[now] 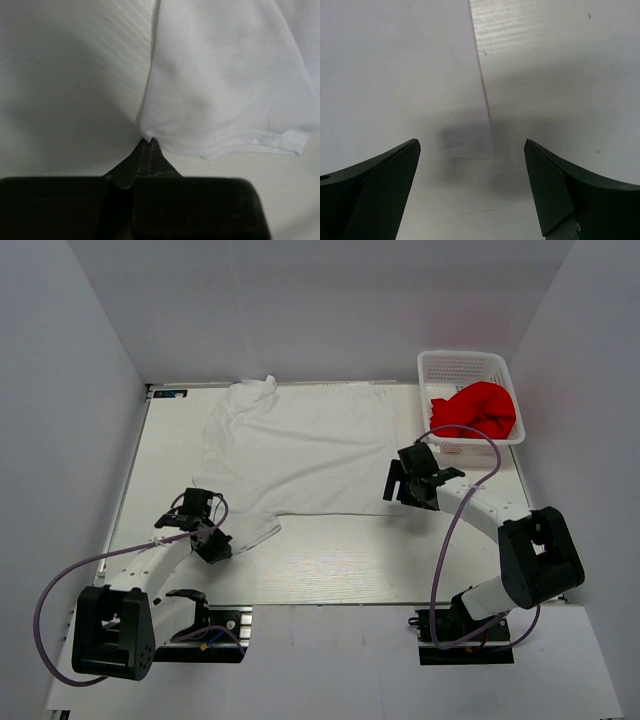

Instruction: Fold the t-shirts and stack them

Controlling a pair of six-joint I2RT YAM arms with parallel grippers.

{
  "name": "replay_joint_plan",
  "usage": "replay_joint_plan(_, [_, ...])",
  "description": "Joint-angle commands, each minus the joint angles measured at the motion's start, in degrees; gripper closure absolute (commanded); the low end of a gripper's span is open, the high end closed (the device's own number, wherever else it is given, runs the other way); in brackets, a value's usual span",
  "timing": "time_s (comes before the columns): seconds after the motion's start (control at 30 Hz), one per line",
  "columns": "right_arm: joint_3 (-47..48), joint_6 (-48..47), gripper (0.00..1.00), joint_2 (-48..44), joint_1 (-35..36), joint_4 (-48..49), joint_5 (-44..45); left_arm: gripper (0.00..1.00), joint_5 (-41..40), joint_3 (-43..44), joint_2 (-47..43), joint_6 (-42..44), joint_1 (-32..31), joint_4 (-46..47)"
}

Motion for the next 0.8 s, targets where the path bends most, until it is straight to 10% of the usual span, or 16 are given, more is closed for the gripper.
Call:
replay_joint_plan(0.0, [-1.8,-0.7,0.10,-1.8,-0.1,-2.3,-0.1,1.00,-0.5,-1.2,0.2,1.3,-0.2,1.3])
replay_joint_plan(0.37, [-2.9,2.7,0.21,4.0,-0.4,3.3,-4.4,1.00,0.0,-0.5,-5.0,1.3,-0.2,0.7])
replay_joint_plan(0.77, [-3.1,3.3,0.90,6.5,-1.1,1.7,-2.7,1.00,0.7,1.8,-8.8,3.4,-0.2,0.7])
